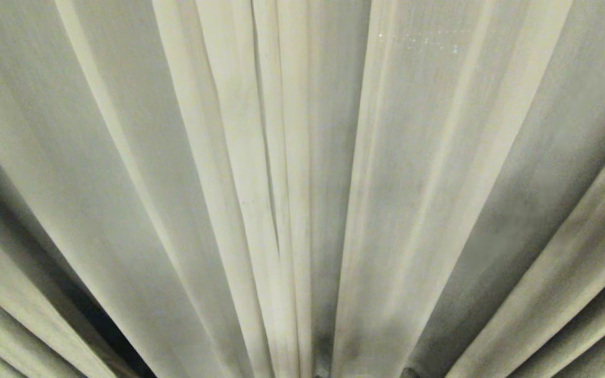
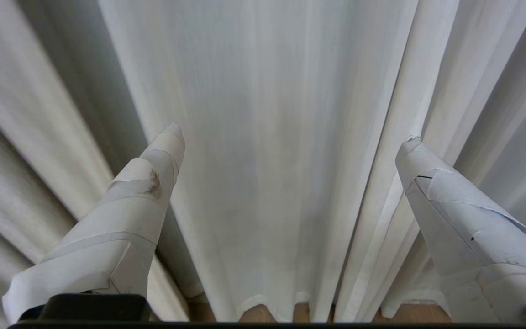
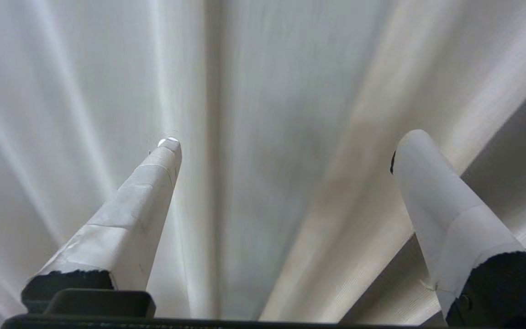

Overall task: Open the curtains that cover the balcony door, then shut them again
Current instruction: Pull the outer curtains open on both sides

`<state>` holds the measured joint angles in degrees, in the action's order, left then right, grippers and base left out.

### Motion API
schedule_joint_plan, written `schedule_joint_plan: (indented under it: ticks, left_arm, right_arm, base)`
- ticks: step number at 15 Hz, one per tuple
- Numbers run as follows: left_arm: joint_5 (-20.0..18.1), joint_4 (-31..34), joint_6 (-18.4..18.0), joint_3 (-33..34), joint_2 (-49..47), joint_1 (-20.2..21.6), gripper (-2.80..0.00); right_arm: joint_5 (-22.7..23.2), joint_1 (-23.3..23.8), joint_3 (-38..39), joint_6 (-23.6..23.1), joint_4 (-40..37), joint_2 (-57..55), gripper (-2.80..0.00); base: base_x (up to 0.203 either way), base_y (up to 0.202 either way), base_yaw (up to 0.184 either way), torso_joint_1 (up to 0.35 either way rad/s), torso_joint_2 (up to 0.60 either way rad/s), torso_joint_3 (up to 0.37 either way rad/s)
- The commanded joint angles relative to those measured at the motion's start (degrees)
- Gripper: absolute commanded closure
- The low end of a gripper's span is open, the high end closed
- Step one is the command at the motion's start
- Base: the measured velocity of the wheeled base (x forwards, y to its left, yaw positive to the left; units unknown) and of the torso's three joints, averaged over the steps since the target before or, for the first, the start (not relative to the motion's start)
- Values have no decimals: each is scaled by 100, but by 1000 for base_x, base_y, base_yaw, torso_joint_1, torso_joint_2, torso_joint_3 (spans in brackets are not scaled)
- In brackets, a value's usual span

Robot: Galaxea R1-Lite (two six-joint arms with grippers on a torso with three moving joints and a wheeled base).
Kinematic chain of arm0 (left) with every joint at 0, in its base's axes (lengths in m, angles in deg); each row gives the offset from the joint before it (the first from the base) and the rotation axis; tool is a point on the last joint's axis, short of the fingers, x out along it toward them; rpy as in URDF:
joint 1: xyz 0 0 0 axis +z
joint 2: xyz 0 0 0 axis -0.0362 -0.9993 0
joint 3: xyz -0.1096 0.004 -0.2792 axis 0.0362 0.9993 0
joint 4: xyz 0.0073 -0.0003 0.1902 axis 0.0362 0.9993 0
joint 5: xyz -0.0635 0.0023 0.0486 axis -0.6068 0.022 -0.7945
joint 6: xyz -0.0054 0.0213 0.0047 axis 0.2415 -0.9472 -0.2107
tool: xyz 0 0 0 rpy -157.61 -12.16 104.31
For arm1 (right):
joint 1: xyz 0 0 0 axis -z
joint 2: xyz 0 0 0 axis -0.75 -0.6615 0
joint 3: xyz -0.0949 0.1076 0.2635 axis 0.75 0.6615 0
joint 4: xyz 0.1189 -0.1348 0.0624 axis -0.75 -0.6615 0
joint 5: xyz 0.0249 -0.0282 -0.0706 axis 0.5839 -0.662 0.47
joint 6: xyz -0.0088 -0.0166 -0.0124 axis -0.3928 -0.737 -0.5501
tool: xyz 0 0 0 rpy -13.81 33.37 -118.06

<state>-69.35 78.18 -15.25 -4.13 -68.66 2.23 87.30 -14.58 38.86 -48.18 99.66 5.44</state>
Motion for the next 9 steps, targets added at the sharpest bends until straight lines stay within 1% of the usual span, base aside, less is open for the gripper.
schedule_joint_plan:
  ticks: [1, 2, 3, 4, 6, 7, 9]
  left_arm:
    - [1, 0, -2, 0, 1, 2, -280]
    - [5, 0, -2, 0, 1, 2, -280]
    - [9, 0, -2, 0, 1, 2, -280]
    - [4, 0, -2, 0, 1, 2, -280]
    - [1, 0, -2, 0, 1, 2, -280]
    - [5, 0, -2, 0, 1, 2, -280]
    - [1, 0, -2, 0, 1, 2, -280]
  right_arm:
    - [16, -56, 715, -247, 26, 792, -280]
    - [-11, -256, 953, -368, 19, 1036, -280]
    - [-138, -608, 1193, -490, 16, 1317, 0]
    - [-368, -1052, 1470, -660, 23, 1566, 0]
    - [-804, -1839, 1739, -961, -90, 1986, 0]
    - [-976, -2158, 1784, -1034, -248, 2181, 0]
    - [-1417, -2561, 1816, -1065, -785, 2694, 0]
  base:
    - [0, 0, 0, 0, 0, 0]
    - [0, 0, 0, 0, 0, 0]
    - [0, 0, 0, 0, 0, 0]
    - [0, 0, 0, 0, 0, 0]
    - [0, 0, 0, 0, 0, 0]
    - [0, 0, 0, 0, 0, 0]
    - [0, 0, 0, 0, 0, 0]
